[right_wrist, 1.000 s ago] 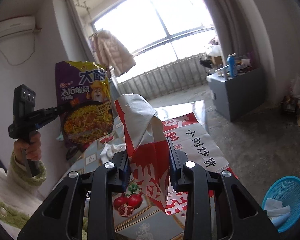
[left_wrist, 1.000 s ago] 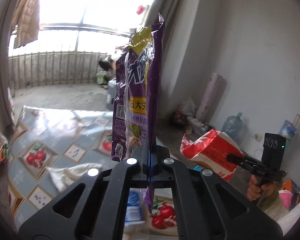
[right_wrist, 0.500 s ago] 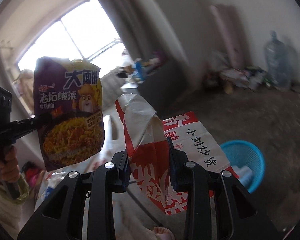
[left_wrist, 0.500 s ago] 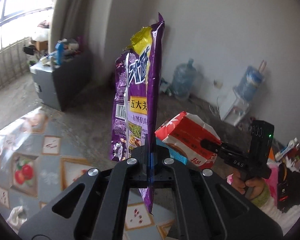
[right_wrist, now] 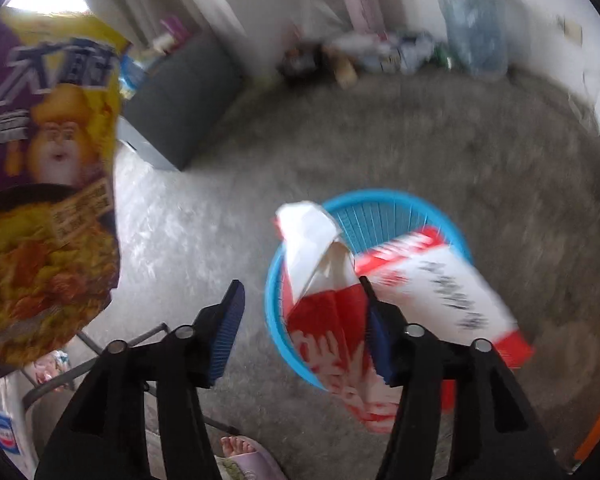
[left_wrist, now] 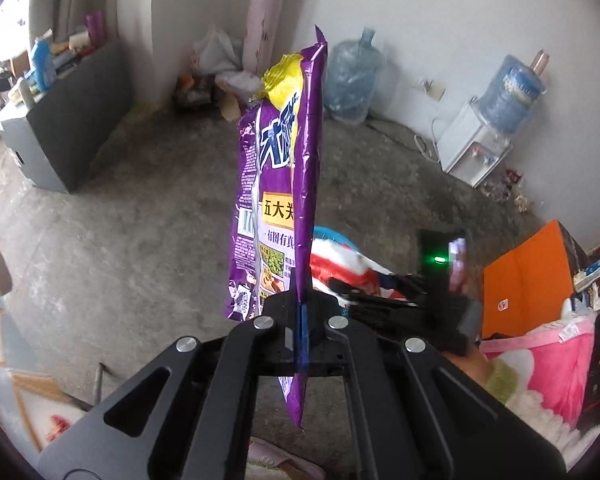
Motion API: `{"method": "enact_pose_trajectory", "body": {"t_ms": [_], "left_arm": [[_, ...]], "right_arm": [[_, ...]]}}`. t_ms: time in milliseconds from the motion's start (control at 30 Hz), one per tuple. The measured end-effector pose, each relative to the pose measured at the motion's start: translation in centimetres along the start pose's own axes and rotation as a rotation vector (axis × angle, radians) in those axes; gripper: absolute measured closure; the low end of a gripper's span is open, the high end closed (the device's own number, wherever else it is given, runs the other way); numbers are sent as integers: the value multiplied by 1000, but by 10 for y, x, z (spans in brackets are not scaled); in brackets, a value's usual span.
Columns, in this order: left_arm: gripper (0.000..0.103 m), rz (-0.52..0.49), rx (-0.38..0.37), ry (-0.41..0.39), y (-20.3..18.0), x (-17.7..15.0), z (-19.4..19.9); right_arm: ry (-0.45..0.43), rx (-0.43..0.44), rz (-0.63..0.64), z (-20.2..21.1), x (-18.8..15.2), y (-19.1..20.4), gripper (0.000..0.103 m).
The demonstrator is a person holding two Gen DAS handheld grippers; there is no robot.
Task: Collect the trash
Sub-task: 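Carry both bags over the wastebasket and open both tools to drop them, then swing both tools back toward the table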
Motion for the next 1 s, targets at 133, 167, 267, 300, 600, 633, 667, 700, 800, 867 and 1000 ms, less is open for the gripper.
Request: {"method": "enact_pose_trajectory", "body": {"t_ms": [133, 167, 267, 300, 600, 633, 667, 700, 800, 867, 1000], "left_arm": [[103, 5, -16, 41, -9, 1, -30], [103, 7, -23, 46, -9, 2, -33], [103, 7, -38, 62, -15, 4, -47], [103, 7, -45, 67, -17, 5, -49], [74, -61, 6, 151, -66, 7, -113], [50, -85, 29, 184, -71, 4, -123], [48, -96, 57, 206, -73, 2, -129], [49, -88, 64, 209, -73, 0, -130], [49, -51, 38, 197, -69, -1, -119], [49, -55, 45, 169, -66, 1, -104], [49, -82, 77, 98, -55, 9, -62]], "right_arm": [[-74, 112, -142, 0, 0, -29, 45], [-120, 172, -185, 9, 1, -36, 43], [-237, 234, -264, 35, 6, -54, 39], [-265, 241, -283, 43, 5, -59, 39], [-330, 242, -330, 70, -3, -71, 39], [-324, 239, -330, 67, -2, -72, 39], [-319, 241, -331, 69, -3, -72, 39], [-317, 244, -332, 68, -4, -71, 39], [-310, 250, -327, 68, -6, -68, 39], [-303, 249, -318, 67, -7, -66, 39], [-296, 256, -300, 66, -7, -60, 39]]}}
Point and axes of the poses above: each gripper's, at about its wrist camera, not at the fingertips, and z roughly against the way its jaws point, y to its left, x to its top, the point moved 2 cm from there along -z, roughly the way its jaws point, and after that the axes turned 13 degrees about x, right-handed, at the moved point
